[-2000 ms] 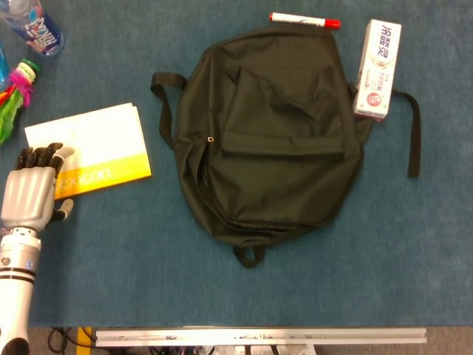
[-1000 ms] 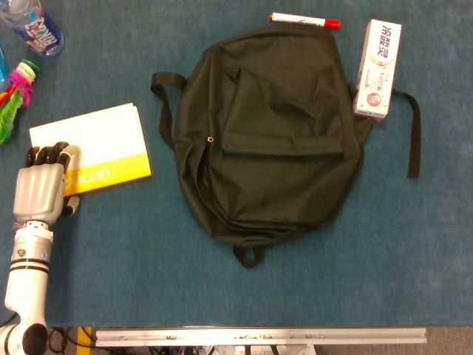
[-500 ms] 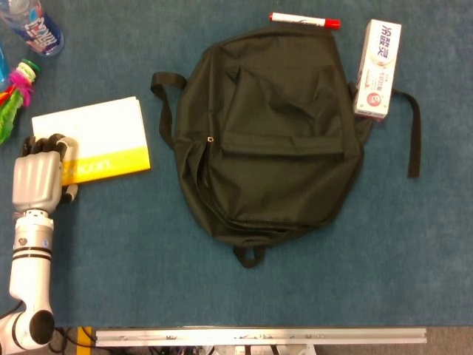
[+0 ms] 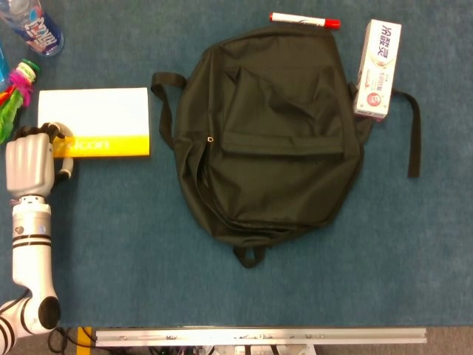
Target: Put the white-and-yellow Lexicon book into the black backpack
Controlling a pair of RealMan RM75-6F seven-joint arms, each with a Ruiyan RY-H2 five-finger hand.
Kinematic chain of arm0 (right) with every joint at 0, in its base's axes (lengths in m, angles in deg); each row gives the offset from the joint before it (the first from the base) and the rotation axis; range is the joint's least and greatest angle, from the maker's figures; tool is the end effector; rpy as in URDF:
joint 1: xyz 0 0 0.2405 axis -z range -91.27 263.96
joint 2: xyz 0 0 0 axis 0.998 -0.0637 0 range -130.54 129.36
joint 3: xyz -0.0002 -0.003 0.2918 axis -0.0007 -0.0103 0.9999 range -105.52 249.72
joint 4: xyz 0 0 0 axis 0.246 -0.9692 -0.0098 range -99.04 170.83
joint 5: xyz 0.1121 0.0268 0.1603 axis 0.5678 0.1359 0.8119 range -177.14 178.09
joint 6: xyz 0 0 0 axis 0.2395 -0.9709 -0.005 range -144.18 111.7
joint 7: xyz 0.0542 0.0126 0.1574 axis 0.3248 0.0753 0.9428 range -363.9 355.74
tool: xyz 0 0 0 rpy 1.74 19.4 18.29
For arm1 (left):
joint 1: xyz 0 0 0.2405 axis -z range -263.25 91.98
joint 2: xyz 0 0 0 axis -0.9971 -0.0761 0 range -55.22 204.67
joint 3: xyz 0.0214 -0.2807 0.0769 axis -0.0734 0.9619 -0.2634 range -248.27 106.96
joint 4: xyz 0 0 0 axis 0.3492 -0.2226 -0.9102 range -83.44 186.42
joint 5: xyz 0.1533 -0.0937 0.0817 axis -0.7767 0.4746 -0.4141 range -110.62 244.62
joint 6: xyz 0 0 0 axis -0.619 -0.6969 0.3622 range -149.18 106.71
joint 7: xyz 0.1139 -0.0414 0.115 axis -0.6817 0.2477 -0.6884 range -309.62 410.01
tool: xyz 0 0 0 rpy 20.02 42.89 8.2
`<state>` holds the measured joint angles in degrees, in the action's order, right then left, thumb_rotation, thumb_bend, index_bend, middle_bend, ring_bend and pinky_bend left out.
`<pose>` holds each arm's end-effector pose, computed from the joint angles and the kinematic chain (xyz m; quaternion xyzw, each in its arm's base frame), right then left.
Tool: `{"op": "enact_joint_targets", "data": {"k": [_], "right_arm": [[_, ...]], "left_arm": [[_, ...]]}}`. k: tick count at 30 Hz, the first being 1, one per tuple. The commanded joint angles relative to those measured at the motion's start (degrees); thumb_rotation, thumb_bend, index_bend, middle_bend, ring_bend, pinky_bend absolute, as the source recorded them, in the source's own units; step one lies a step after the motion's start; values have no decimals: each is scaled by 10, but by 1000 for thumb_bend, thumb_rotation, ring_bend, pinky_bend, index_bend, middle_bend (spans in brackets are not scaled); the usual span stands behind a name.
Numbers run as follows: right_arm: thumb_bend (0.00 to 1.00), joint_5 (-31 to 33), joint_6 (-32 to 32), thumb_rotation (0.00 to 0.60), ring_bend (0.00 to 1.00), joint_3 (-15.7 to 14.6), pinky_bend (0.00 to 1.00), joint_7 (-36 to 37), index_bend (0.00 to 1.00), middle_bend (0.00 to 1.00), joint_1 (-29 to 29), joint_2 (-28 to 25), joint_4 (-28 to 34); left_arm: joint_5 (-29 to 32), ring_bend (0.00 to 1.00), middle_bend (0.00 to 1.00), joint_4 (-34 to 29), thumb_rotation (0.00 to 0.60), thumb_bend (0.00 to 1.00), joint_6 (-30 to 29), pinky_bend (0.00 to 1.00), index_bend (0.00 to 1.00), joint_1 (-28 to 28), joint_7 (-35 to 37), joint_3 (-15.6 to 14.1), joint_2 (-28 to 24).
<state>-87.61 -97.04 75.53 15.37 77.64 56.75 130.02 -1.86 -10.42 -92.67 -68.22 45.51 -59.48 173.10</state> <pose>-0.3211 -0.2291 0.2123 0.5758 -0.4537 0.4613 0.4997 -0.3573 0.3034 0.0134 -0.5402 -0.4631 -0.3617 0.6024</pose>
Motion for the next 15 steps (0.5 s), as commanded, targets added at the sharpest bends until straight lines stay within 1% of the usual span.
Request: {"op": "enact_joint_targets", "data": {"k": [1,9,15], "right_arm": [[77,0,3,600,189,0,235,0,310,314,-2,-1,1],[77,0,6,600,189,-1,235,1,310,314,-2,-3,5],[77,-3,5,600,189,-3,235,9,310,314,-1,-7,8]], "left_arm": [[-15,395,432,18,600,310,-13,270,442,7,29,9,13],[-43,428,466,64,600,299,-35,305,526,22,74,15,38],[-64,440,480,89,600,296,-53,321,550,29,95,14,49]]}}
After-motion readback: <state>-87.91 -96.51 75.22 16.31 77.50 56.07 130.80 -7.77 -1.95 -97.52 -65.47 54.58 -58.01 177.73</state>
